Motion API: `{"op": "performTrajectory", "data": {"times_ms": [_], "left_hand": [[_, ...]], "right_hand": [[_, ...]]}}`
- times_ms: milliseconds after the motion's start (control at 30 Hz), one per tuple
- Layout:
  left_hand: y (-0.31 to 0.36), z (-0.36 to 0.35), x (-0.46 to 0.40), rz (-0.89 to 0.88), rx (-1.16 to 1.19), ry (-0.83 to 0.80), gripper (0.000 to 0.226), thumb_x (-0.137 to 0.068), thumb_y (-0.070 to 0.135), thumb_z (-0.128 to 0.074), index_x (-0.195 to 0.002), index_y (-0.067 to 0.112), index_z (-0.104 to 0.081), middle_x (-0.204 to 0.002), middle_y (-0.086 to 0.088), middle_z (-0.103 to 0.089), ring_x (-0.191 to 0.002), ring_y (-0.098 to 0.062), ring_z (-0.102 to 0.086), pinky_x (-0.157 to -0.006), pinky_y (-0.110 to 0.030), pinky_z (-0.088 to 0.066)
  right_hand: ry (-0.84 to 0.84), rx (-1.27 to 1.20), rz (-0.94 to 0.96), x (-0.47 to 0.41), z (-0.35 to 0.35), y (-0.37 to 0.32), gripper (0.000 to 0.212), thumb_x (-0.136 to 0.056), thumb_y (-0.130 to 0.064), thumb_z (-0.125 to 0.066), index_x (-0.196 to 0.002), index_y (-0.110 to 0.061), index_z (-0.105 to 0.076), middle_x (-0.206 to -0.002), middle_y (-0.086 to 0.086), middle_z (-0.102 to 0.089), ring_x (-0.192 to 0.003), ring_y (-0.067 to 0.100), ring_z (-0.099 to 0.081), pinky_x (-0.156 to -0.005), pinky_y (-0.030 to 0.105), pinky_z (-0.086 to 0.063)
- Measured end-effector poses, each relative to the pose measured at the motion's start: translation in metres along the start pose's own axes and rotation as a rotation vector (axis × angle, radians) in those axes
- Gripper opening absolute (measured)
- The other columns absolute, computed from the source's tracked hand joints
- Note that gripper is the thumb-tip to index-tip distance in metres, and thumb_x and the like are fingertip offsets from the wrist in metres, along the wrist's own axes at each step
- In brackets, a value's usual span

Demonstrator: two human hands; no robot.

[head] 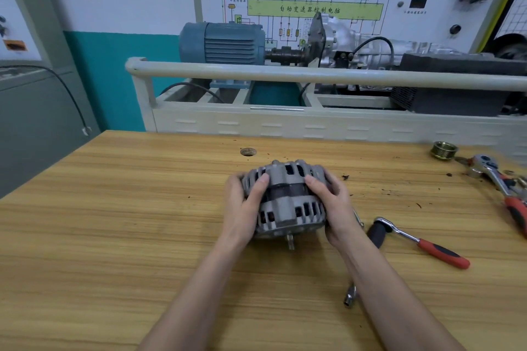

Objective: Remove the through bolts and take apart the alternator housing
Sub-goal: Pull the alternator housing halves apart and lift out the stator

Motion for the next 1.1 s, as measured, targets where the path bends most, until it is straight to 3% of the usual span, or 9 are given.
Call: {"op": "performTrajectory", "data": {"times_ms": [200, 300, 433, 600, 667, 767, 867, 1000, 1100], "left_hand": [[0.004, 0.004, 0.001, -0.244, -0.051, -0.078, 0.051, -0.071, 0.065, -0.045, -0.11, 0.033, -0.045, -0.12, -0.007, -0.047, -0.112, -0.023, -0.05, -0.098, -0.05, -0.044], [0.004, 0.005, 0.002, -0.298, -0.045, -0.067, 0.047, -0.074, 0.062, -0.043, -0.113, 0.036, -0.047, -0.121, -0.003, -0.045, -0.117, -0.021, -0.047, -0.102, -0.048, -0.041], [0.001, 0.004, -0.001, -0.201, 0.04, -0.059, 0.06, -0.073, 0.066, -0.044, -0.12, 0.03, -0.046, -0.128, -0.009, -0.047, -0.119, -0.028, -0.049, -0.102, -0.053, -0.041], [-0.023, 0.008, -0.008, 0.252, 0.145, 0.056, 0.103, -0.056, 0.08, -0.063, -0.134, 0.015, -0.041, -0.125, -0.011, -0.057, -0.111, -0.027, -0.058, -0.099, -0.05, -0.045], [-0.03, 0.004, -0.008, 0.377, 0.2, 0.028, 0.104, -0.049, 0.073, -0.067, -0.129, 0.008, -0.05, -0.116, -0.015, -0.065, -0.102, -0.031, -0.064, -0.088, -0.045, -0.051], [-0.026, 0.002, -0.011, 0.338, 0.228, 0.027, 0.079, -0.054, 0.056, -0.067, -0.112, 0.003, -0.061, -0.097, -0.016, -0.071, -0.09, -0.032, -0.068, -0.073, -0.041, -0.052], [-0.021, 0.006, -0.008, 0.229, 0.23, 0.062, 0.06, -0.06, 0.046, -0.064, -0.098, -0.001, -0.063, -0.088, -0.016, -0.07, -0.079, -0.033, -0.066, -0.074, -0.044, -0.05], [-0.016, 0.01, 0.003, 0.079, 0.269, 0.044, 0.032, -0.066, 0.03, -0.063, -0.085, 0.005, -0.06, -0.073, -0.009, -0.069, -0.068, -0.029, -0.065, -0.063, -0.041, -0.051], [-0.01, 0.009, 0.01, 0.025, 0.282, 0.013, 0.043, -0.059, 0.037, -0.067, -0.091, 0.008, -0.06, -0.078, -0.009, -0.071, -0.072, -0.03, -0.068, -0.059, -0.039, -0.054]], "right_hand": [[-0.085, 0.132, 0.157, 0.022, 0.001, 0.007, 0.073, -0.055, -0.046, -0.079, -0.117, -0.03, -0.044, -0.135, -0.002, -0.048, -0.12, 0.019, -0.054, -0.092, 0.041, -0.053], [-0.11, 0.185, 0.218, 0.024, 0.001, 0.007, 0.068, -0.055, -0.043, -0.079, -0.11, -0.027, -0.041, -0.146, -0.008, -0.035, -0.129, 0.005, -0.044, -0.1, 0.032, -0.046], [-0.118, 0.126, 0.185, 0.021, 0.002, 0.007, 0.066, -0.057, -0.046, -0.074, -0.112, -0.027, -0.043, -0.139, -0.01, -0.042, -0.123, 0.007, -0.048, -0.092, 0.027, -0.048], [0.169, 0.022, 0.054, 0.002, 0.016, -0.002, 0.032, -0.076, -0.037, -0.07, -0.097, -0.018, -0.055, -0.108, 0.002, -0.065, -0.099, 0.021, -0.06, -0.076, 0.028, -0.046], [0.124, 0.074, -0.119, -0.006, 0.008, 0.001, 0.026, -0.086, -0.036, -0.063, -0.098, -0.013, -0.059, -0.098, 0.004, -0.071, -0.09, 0.023, -0.063, -0.071, 0.03, -0.046], [0.005, 0.057, -0.28, -0.005, -0.006, 0.008, 0.042, -0.076, -0.036, -0.064, -0.111, -0.016, -0.057, -0.097, 0.007, -0.07, -0.085, 0.023, -0.065, -0.068, 0.03, -0.045], [0.042, -0.019, -0.222, 0.0, -0.005, 0.005, 0.07, -0.06, -0.029, -0.065, -0.127, -0.016, -0.049, -0.105, 0.013, -0.066, -0.077, 0.023, -0.069, -0.062, 0.031, -0.051], [-0.005, -0.129, -0.109, 0.016, -0.006, -0.001, 0.069, -0.063, -0.018, -0.06, -0.131, -0.019, -0.047, -0.106, 0.018, -0.063, -0.069, 0.024, -0.072, -0.052, 0.032, -0.055], [-0.007, -0.156, -0.036, 0.024, -0.003, -0.006, 0.071, -0.065, -0.016, -0.06, -0.135, -0.022, -0.046, -0.112, 0.017, -0.061, -0.078, 0.028, -0.072, -0.058, 0.034, -0.057]]}}
Point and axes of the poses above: each hand's wrist, its own x-axis away from the middle knuckle, its own z-axis out of the back of the hand, y = z × x, the point moved 7 cm from there along -x, towards the middle knuckle
